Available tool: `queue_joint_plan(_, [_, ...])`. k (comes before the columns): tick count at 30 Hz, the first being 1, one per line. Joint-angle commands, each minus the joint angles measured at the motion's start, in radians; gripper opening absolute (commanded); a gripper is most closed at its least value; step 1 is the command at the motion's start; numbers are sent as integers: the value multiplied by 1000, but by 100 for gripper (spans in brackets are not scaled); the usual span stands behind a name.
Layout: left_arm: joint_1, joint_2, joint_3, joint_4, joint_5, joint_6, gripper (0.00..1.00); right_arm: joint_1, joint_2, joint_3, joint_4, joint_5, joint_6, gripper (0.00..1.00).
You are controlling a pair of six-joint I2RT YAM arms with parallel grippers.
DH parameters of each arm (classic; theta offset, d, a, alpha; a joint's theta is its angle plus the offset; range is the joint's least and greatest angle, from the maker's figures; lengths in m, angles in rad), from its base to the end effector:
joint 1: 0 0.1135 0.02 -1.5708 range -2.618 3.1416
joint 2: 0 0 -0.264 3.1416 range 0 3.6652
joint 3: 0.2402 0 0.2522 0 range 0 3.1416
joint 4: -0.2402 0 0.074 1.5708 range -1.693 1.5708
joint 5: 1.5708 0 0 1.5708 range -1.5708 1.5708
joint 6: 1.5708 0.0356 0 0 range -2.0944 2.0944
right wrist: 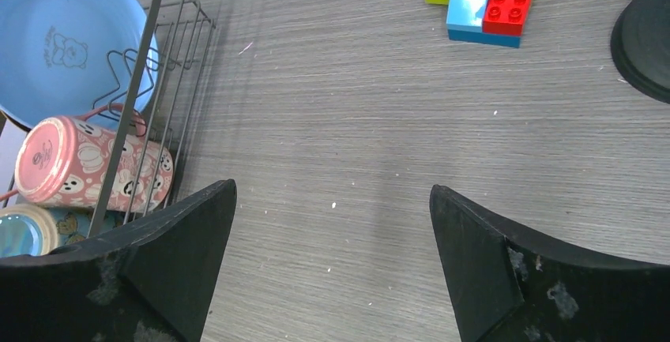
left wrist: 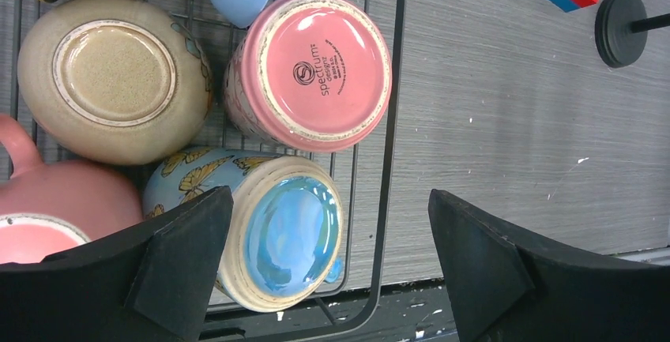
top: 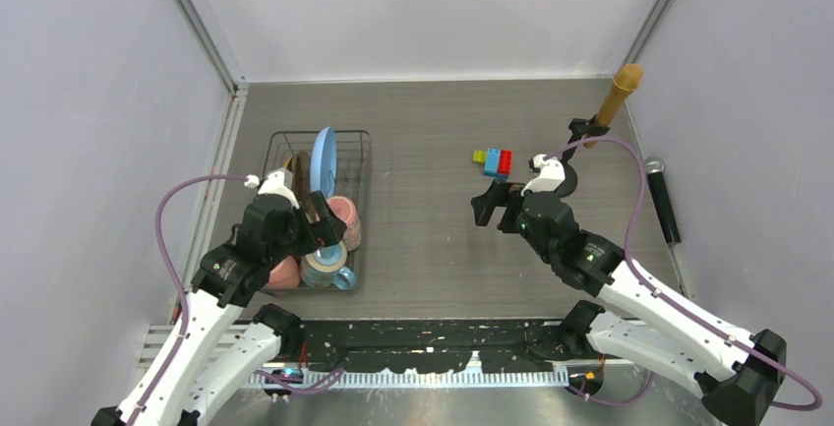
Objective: Unload the mixed dishes from the dish rack
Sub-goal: Pick up the plate from the dish rack.
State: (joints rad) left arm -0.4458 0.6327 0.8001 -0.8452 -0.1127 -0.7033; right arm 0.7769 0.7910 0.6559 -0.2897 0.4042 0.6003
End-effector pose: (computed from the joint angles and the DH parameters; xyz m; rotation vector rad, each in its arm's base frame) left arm 0.1135 -0.0498 0.3010 -0.3552 2.2624 -0.4872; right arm 0.1399 0.1179 0.2837 0.0860 1.9912 0.4975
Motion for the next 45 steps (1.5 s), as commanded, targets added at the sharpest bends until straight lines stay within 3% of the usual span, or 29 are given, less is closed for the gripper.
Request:
queue_joint_plan(1, [-4, -17, 17, -13, -18, -10, 99, 1, -43, -42, 74, 72, 20, 100])
queue_joint_plan(9, [-4, -12, 23, -40, -58, -18, 99, 1, -139, -119, 159, 37, 22, 100])
queue_joint_plan(18, [-4, 34, 73, -143, -282, -98, 99, 1, -107, -118, 160, -28, 21, 100])
queue_joint_plan(24, [-4, 75, 88, -134, -310, -114, 99, 0, -81, -110, 154, -32, 11, 100])
queue_joint_plan(33, [-4, 126, 175, 29, -279, -6, 99, 0, -71, -112, 150, -25, 8, 100])
queue_joint_plan(45, [-4, 418, 387, 142, -388, 195, 99, 1, -89, -138, 141, -14, 11, 100])
